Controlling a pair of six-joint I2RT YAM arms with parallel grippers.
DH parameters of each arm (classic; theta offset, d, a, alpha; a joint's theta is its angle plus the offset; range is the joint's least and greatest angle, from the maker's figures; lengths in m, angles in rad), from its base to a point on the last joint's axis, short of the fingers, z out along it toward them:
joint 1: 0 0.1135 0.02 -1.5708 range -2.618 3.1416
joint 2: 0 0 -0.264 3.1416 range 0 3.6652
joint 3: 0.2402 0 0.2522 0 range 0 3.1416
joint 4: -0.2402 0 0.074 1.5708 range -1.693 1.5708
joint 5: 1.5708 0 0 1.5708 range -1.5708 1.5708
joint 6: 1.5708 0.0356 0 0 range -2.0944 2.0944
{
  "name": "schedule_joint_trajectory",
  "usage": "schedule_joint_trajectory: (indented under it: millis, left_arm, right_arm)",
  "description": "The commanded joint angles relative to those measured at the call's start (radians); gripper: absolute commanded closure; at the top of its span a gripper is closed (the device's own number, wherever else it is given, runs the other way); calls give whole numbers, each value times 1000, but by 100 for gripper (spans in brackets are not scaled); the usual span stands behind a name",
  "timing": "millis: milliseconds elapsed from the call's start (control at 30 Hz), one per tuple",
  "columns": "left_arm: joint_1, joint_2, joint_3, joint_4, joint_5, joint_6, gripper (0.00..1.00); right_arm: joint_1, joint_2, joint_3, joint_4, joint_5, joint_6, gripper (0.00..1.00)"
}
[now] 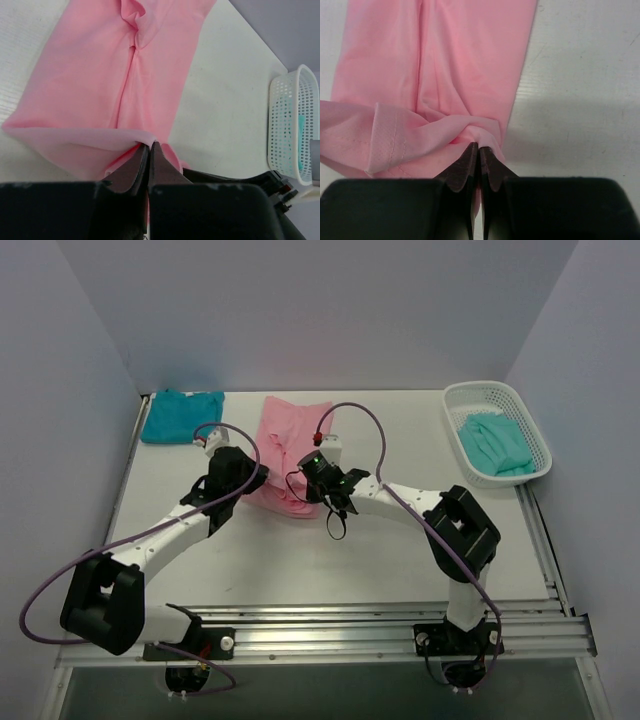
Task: Fold and stack the t-shirts
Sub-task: Fold the tshirt
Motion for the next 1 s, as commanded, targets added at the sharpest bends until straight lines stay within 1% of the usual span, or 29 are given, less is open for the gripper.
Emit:
schedule_joint_trajectory:
  millis: [0, 133, 300, 433, 500, 533, 767, 967]
  left_arm:
    - [25, 17, 66, 56, 19, 37, 98]
    - [66, 74, 95, 83, 70, 43, 98]
    - [120, 216, 170, 128, 150, 54, 98]
    - [140, 324, 234, 155, 208, 65, 98]
    - [146, 352, 273, 162, 208, 69, 98]
    - [152, 378, 283, 163, 243, 71, 98]
    - [178, 470, 366, 175, 288, 71, 98]
    - [207, 536, 415, 186, 306, 63, 98]
  right_arm:
    - [-30, 41, 84, -75, 13, -35, 100]
    - [-71, 98, 167, -109, -7, -48, 100]
    - [-118, 179, 275, -127, -35, -64, 100]
    - [-138, 234, 361, -158, -38, -73, 100]
    - [-148, 257, 397, -162, -44, -76, 100]
    - [-155, 266, 409, -167, -48, -79, 100]
    - [-183, 354, 512, -184, -78, -98, 100]
    - [-230, 426, 594, -190, -104, -98, 100]
